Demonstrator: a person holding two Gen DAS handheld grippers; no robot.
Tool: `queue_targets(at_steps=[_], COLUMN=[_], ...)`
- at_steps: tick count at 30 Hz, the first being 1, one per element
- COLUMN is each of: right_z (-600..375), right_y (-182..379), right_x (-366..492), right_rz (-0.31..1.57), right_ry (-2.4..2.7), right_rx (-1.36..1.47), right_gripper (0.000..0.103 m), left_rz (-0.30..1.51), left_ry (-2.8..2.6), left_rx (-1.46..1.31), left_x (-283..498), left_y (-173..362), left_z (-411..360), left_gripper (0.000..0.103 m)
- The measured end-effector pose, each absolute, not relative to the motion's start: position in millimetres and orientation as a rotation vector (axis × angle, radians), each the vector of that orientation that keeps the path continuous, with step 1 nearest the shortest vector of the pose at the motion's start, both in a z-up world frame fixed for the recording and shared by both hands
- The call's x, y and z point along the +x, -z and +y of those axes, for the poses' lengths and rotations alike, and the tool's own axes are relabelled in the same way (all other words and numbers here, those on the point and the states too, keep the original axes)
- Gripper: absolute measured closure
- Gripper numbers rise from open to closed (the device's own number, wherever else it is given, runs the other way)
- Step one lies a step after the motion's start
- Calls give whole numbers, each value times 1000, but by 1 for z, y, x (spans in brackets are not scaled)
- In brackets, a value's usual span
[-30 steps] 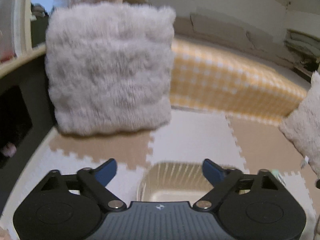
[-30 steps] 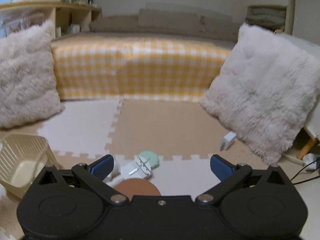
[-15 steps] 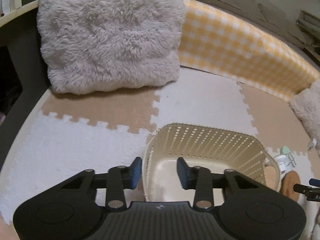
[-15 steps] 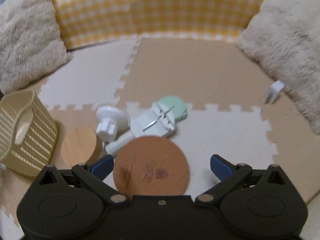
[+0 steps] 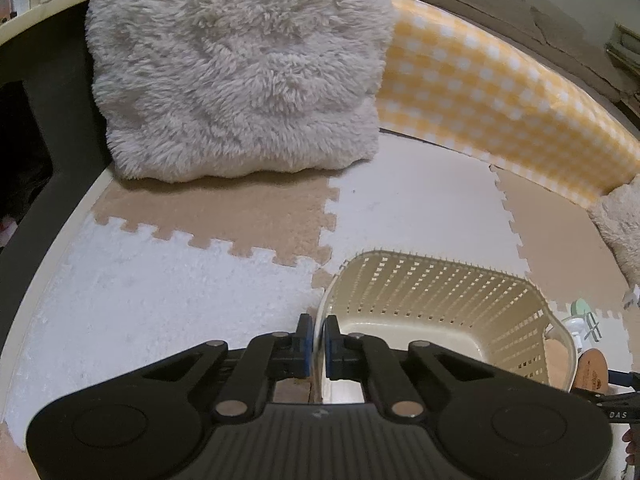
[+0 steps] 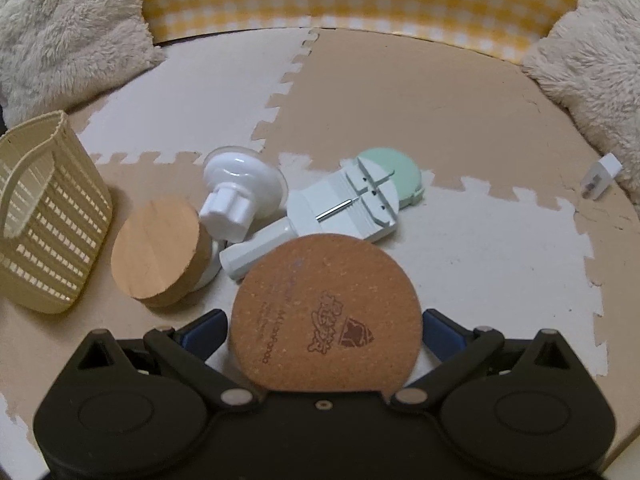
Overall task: Organize rigid objects
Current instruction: 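Carry the cork coaster into the basket and open the right gripper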
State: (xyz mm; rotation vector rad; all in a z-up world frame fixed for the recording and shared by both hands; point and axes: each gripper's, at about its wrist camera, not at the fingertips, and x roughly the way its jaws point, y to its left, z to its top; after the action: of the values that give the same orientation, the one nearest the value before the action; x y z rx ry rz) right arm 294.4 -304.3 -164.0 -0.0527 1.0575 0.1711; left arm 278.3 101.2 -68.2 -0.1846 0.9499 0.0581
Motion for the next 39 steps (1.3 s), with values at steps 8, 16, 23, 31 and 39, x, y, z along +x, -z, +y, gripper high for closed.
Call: queue_targets(at_steps=[8, 16, 23, 31, 39], right_z=[-300, -300, -265, -200, -125], right_y=[159, 108, 61, 34, 45], right_x=[299, 292, 272, 269, 280], right_rz=[1096, 936, 783, 749, 813], right_ry=[-169, -135, -203, -348, -433], right_rx=[-69, 68, 85, 91, -25], right_gripper=[2, 3, 2, 2, 2], left_rz=[958, 969, 982, 978, 975], left_ry=[-45, -44, -43, -42, -37], left_rx=[-198, -185, -169, -177, -209], left_x=[280, 281, 282, 281, 281], left_y=[68, 70, 72, 71, 71], left_z=[104, 103, 101, 101, 104], left_gripper=[97, 97, 97, 97, 97])
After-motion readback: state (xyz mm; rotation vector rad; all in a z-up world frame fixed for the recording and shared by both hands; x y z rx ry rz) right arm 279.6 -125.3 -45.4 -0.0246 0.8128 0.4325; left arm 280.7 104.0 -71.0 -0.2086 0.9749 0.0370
